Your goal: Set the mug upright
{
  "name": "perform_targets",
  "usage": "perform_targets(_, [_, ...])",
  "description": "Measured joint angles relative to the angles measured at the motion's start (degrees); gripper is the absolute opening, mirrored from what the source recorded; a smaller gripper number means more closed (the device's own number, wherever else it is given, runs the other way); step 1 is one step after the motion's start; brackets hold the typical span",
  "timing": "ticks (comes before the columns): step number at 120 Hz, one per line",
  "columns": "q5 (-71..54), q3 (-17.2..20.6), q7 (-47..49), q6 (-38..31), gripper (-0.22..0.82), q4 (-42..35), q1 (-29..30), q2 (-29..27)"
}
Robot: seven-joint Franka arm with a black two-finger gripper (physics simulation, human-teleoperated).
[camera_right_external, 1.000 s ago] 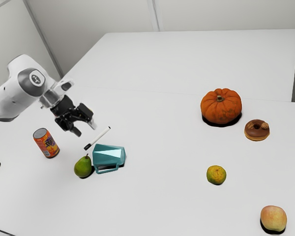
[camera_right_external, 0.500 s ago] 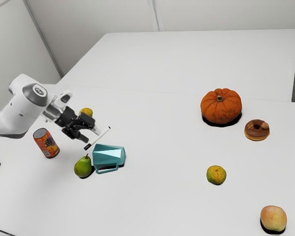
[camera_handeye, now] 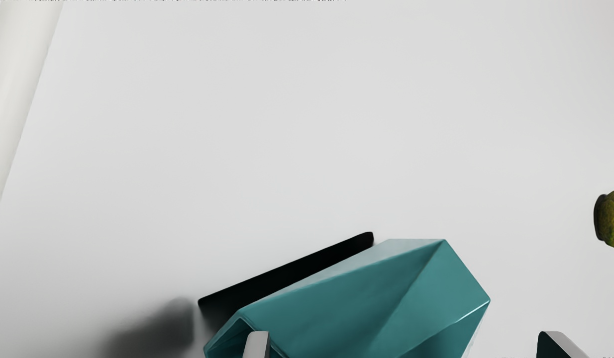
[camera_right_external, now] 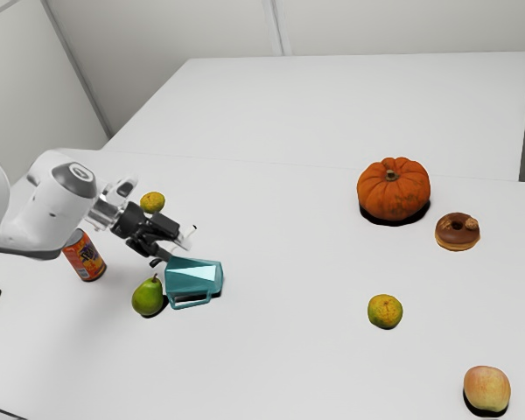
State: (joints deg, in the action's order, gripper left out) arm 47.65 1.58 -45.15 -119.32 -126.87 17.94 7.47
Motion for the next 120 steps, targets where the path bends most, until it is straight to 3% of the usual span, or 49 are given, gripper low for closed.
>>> perform_targets(81, [1.35,0.08,-3.5,5.8,0.57,0.17,0.78,2.09])
perform_targets(93, [1.89,0.16,-3.6,6.02,0.5,0.14,0.73,2.45])
perform_targets(120, [2.28,0.17,-3.78,6.41,0.2,0.16,0.75,2.44])
